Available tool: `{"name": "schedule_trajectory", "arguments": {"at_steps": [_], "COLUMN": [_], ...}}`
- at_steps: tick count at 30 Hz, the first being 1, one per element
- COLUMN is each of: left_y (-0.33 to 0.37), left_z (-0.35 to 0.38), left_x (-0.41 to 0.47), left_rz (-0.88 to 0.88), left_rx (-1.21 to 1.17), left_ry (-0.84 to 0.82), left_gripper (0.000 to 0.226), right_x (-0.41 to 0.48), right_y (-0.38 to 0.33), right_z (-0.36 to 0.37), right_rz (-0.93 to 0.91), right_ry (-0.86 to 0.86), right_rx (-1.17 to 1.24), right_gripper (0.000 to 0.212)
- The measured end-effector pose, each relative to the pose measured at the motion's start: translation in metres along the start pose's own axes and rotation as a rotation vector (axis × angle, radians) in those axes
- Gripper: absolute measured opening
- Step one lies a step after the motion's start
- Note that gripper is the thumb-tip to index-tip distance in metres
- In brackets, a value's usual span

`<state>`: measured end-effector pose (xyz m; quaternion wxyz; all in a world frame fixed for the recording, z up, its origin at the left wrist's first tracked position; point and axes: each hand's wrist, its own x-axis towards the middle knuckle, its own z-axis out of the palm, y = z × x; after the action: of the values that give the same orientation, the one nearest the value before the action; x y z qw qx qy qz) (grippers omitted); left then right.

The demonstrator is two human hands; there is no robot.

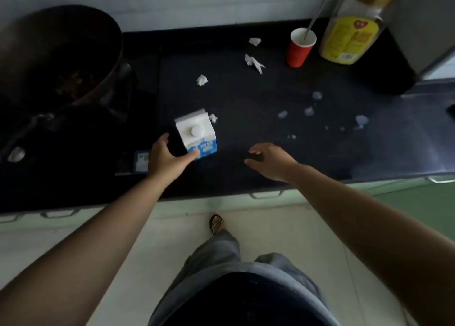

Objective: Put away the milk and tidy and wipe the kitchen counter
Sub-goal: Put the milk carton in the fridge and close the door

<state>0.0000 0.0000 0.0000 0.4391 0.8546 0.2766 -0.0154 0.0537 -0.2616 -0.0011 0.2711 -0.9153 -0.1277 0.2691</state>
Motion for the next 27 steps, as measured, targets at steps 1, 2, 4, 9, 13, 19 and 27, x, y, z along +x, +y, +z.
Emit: {"name": "schedule_trajectory", "arguments": {"at_steps": [1, 2, 4, 9, 13, 19, 27], "left_y": [0.003, 0.005, 0.003, 0.012, 0.016, 0.015, 0.029], "left_z": [-0.001, -0.001, 0.001, 0.001, 0.002, 0.008, 0.035], "left_x": [0.006, 0.012, 0.014, 0.018, 0.01, -0.006, -0.069], "left_rz": [0.035, 0.069, 0.12, 0.197, 0.155, 0.025, -0.153], "left_rx": [-0.031, -0.071, -0.123, -0.149, -0.201, -0.236, -0.239], "left_ry": [-0.018, -0.055, -0.121, -0.14, -0.126, -0.046, 0.261], "left_gripper": [0.095, 0.098, 0.104, 0.076, 0.07, 0.073, 0.078], "right_x": [0.009, 0.017, 0.028, 0.045, 0.042, 0.04, 0.049], "right_y": [-0.003, -0.004, -0.006, -0.004, 0.0, 0.006, 0.017], "right_z": [-0.001, -0.001, 0.005, 0.022, 0.039, 0.038, 0.024], "right_rz": [-0.001, 0.007, 0.015, 0.007, -0.008, -0.056, -0.223], "right_ry": [0.017, 0.028, 0.044, 0.136, 0.175, 0.158, 0.045], "right_rx": [-0.022, -0.051, -0.106, -0.291, -0.373, -0.356, -0.491], "right_gripper": [0.047, 0.048, 0.052, 0.063, 0.063, 0.063, 0.068]}}
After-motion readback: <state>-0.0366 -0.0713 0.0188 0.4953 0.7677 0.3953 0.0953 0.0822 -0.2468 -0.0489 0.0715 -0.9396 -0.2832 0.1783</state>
